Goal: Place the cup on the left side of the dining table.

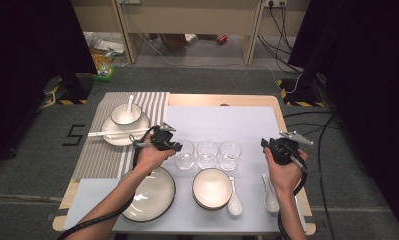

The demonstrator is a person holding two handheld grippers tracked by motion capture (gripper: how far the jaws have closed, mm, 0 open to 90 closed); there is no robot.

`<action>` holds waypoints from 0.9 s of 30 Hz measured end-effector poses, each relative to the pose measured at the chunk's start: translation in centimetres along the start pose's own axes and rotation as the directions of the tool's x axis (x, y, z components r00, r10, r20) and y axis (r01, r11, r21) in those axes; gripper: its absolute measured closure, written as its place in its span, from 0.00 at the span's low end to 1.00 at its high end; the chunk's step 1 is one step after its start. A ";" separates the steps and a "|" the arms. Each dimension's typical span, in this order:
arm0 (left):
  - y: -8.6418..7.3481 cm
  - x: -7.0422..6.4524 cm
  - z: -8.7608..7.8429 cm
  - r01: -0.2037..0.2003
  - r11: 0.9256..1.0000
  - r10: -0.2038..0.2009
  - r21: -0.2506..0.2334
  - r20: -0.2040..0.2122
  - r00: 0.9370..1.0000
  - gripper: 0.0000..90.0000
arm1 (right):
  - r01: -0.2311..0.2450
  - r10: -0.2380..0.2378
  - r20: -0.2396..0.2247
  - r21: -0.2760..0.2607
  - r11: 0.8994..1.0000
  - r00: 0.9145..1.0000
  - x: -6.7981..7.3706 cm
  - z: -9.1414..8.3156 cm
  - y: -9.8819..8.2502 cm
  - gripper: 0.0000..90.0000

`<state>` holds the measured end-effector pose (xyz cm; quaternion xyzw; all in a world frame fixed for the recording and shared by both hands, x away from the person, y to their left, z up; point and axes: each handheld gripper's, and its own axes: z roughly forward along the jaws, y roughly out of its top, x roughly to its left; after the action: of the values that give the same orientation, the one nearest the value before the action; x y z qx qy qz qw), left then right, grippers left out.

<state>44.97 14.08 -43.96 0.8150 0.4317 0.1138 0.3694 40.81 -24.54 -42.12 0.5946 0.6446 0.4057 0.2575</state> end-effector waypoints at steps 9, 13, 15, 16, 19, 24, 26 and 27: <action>-0.8 0.6 -0.8 0.043 0.998 -0.043 -0.055 0.004 0.999 0.90 | -0.002 0.002 0.002 -0.008 1.000 1.000 0.0 -0.1 0.1 0.72; -0.6 0.7 -1.4 0.048 0.997 -0.047 -0.068 0.012 0.999 0.90 | 0.004 -0.004 0.002 -0.009 1.000 1.000 0.0 0.0 0.1 0.72; -0.5 0.8 -1.6 0.051 0.995 -0.050 -0.082 0.009 0.999 0.90 | 0.002 -0.002 0.001 -0.009 1.000 1.000 0.0 0.0 0.1 0.72; -0.5 0.8 -1.6 0.051 0.995 -0.050 -0.082 0.009 0.999 0.90 | 0.002 -0.002 0.001 -0.009 1.000 1.000 0.0 0.0 0.1 0.72; -0.5 0.9 -1.9 0.052 0.995 -0.052 -0.085 0.007 0.999 0.90 | 0.000 0.000 0.002 -0.010 1.000 1.000 0.0 -0.1 0.1 0.72; -0.5 1.2 -2.4 0.061 0.993 -0.060 -0.097 0.006 0.998 0.90 | -0.001 0.001 0.002 -0.010 1.000 1.000 0.1 -0.1 0.1 0.72; -0.5 1.4 -2.6 0.065 0.992 -0.065 -0.104 0.003 0.998 0.90 | -0.001 0.001 0.004 -0.010 1.000 1.000 0.0 -0.1 0.1 0.72; -0.5 1.5 -2.7 0.064 0.992 -0.064 -0.105 0.000 0.998 0.90 | 0.000 0.000 0.005 -0.011 1.000 1.000 0.0 -0.1 0.1 0.72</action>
<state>44.20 16.73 -42.64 0.7800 0.4515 0.1257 0.4147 40.76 -24.56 -41.96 0.5943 0.6418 0.4078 0.2621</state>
